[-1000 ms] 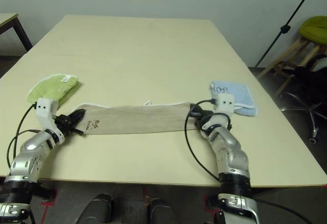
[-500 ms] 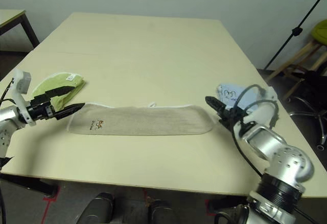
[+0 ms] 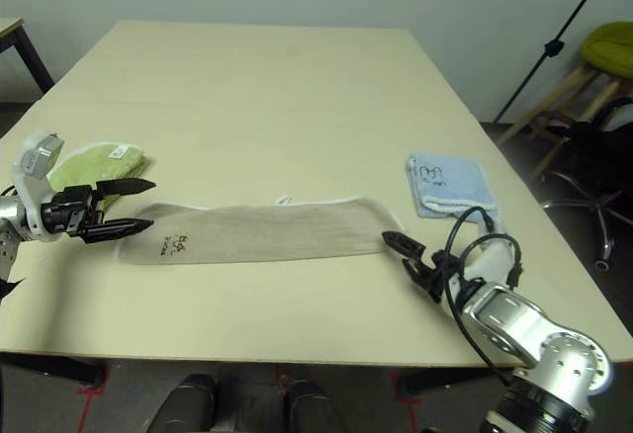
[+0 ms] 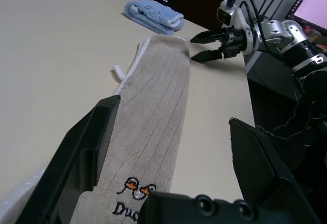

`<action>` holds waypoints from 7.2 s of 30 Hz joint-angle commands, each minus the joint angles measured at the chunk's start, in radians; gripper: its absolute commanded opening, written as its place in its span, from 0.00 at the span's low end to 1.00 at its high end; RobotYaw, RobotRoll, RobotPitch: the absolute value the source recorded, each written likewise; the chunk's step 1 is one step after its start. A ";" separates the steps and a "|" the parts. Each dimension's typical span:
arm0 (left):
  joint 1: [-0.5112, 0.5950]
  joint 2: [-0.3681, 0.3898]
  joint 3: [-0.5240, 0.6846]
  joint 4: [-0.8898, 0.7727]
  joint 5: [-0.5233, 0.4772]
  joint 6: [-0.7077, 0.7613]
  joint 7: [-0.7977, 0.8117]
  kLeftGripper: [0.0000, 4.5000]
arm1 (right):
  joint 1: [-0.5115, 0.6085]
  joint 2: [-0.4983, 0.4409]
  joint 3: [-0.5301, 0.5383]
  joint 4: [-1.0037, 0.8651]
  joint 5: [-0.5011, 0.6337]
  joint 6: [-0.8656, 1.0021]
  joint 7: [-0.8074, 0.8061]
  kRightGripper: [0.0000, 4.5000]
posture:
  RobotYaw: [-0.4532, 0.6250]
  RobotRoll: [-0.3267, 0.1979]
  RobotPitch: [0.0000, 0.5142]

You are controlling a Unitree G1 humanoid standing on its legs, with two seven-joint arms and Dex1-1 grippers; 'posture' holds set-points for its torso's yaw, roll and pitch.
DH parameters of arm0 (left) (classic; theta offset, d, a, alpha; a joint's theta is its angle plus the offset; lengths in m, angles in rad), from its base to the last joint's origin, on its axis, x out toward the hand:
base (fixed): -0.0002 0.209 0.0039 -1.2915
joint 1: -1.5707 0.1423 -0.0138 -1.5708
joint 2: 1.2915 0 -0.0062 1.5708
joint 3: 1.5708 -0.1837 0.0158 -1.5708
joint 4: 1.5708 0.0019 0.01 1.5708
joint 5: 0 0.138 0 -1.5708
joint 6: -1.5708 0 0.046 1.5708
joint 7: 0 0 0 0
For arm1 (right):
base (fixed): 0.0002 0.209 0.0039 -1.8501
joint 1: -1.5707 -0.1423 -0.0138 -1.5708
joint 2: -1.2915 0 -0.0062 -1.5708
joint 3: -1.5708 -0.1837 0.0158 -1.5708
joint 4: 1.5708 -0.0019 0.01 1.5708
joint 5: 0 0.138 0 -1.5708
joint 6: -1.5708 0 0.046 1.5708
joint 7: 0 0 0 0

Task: Fold the towel and set it aside.

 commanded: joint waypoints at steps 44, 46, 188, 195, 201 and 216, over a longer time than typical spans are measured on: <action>0.075 -0.028 0.024 -0.106 0.024 0.003 0.141 1.00 | -0.098 -0.078 0.643 -0.124 -0.622 -0.252 0.516 0.00 | 0.52 0.62 0.15; 0.082 -0.028 0.025 -0.116 0.022 0.007 0.148 1.00 | -0.101 -0.060 0.673 -0.110 -0.658 -0.255 0.524 0.00 | 0.54 0.62 0.14; 0.047 -0.378 0.487 -0.370 -0.273 1.185 1.398 0.01 | -0.154 -0.550 0.551 0.109 -0.884 -0.680 1.624 1.00 | 0.55 0.62 0.18; 0.029 -0.292 0.348 -0.438 -0.267 1.139 1.285 0.01 | -0.149 -0.559 0.552 0.120 -0.888 -0.697 1.654 1.00 | 0.56 0.62 0.18; -0.076 -0.290 0.124 -0.531 -0.306 1.160 1.149 0.01 | -0.144 -0.564 0.547 0.135 -0.897 -0.714 1.660 1.00 | 0.55 0.62 0.17; -0.296 -0.337 -0.491 -0.369 -0.016 0.810 0.760 0.01 | -0.019 -0.603 0.460 -0.002 -0.837 -0.641 1.596 1.00 | 0.46 0.62 0.14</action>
